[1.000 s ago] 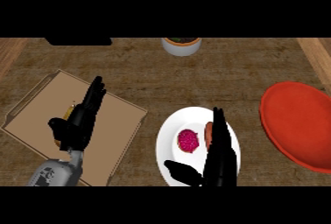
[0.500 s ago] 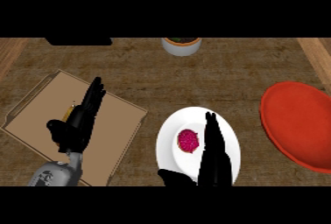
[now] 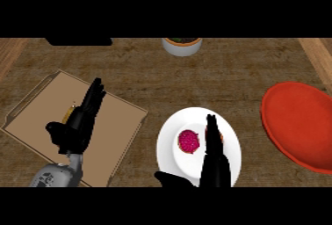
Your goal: Pick the cupcake from the plate and place it in the bowl
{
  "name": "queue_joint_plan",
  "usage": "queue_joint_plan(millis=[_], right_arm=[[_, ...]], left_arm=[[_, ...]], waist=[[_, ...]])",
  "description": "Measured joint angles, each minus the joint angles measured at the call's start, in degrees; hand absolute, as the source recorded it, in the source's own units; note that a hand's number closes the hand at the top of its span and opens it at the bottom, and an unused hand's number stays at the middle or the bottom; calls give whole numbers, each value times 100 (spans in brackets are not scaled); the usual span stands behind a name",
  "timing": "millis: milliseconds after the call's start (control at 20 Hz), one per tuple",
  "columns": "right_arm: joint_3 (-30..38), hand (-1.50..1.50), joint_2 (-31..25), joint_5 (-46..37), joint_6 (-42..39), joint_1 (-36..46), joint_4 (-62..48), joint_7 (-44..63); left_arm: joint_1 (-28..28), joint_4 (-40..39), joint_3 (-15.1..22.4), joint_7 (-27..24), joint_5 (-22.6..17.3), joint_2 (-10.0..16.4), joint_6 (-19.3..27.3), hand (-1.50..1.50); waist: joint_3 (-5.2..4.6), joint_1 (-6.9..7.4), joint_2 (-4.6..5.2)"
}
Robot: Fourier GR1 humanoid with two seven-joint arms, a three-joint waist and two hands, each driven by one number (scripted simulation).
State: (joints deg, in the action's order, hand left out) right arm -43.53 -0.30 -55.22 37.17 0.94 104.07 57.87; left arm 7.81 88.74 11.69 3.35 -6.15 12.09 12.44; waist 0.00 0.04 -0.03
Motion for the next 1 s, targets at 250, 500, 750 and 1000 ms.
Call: queue_joint_plan(millis=[250, 500, 750, 1000], right_arm=[[59, -150, 11, 394, 281, 10, -187, -107], [142, -150, 15, 862, 621, 138, -620, -388], [49, -150, -54, 1275, 1164, 177, -1113, -784], [191, -150, -15, 1476, 1309, 280, -1530, -1007]], left_arm=[[114, -40, -101, 117, 63, -68, -64, 0], [114, -50, -242, 89, 119, -106, -186, 0], [135, -194, -297, -9, 226, -229, -232, 0], [-18, -4, -316, 75, 316, -302, -328, 0]], waist=[[1, 0, 3], [1, 6, 4], [2, 8, 6], [1, 9, 3]])
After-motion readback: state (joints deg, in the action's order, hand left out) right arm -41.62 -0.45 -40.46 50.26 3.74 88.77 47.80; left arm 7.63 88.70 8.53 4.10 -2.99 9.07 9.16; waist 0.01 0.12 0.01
